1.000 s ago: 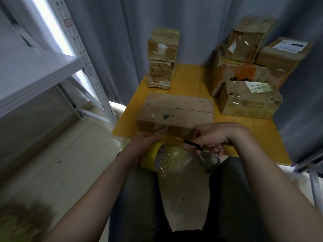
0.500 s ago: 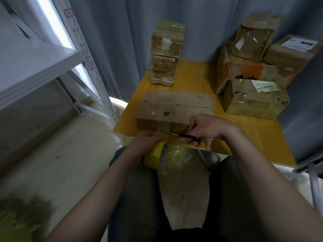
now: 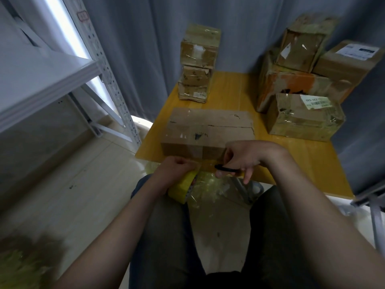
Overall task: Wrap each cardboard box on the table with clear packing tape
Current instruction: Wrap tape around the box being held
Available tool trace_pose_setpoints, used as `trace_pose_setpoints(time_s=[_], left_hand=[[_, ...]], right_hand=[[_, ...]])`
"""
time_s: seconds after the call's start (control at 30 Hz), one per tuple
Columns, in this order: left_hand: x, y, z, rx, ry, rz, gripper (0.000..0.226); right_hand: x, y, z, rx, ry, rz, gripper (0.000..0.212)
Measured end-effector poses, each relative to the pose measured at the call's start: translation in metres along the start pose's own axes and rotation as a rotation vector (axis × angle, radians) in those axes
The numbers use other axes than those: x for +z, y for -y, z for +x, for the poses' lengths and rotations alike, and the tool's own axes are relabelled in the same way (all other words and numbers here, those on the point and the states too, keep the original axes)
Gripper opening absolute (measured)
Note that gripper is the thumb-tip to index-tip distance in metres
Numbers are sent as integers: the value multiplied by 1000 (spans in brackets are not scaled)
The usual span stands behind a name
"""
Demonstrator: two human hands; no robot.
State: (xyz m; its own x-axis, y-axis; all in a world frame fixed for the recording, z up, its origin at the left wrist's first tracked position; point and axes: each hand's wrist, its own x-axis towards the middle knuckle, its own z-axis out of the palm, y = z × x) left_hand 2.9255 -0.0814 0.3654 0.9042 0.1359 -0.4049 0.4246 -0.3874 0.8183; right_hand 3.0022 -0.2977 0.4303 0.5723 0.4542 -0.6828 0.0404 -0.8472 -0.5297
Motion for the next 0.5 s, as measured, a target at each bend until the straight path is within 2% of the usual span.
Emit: trace_pose_setpoints(time_s=[0.1,0.2,0.27,0.37,0.43,0.5], left_hand=[[-2,-1,2,-13,29,64,8],[-3,0,3,-18,40,120,17],[-1,1,3,-10,52,132,21],[6,-2,2,17,97,175,12],[13,-10,-1,35,154,198,12],[21,-21,-6,39,198,200,20]], right_hand=[[2,-1,-5,84,26,-47,63],[0,-9,-17,68,48,-62,60],[-4,-25,-25,-13,81,15,66],[-10,-58,-40,-253,139,292,81],[-12,-78,-50,-379,5,485,84],[-14,-95,-55,-355,-318,609,84]])
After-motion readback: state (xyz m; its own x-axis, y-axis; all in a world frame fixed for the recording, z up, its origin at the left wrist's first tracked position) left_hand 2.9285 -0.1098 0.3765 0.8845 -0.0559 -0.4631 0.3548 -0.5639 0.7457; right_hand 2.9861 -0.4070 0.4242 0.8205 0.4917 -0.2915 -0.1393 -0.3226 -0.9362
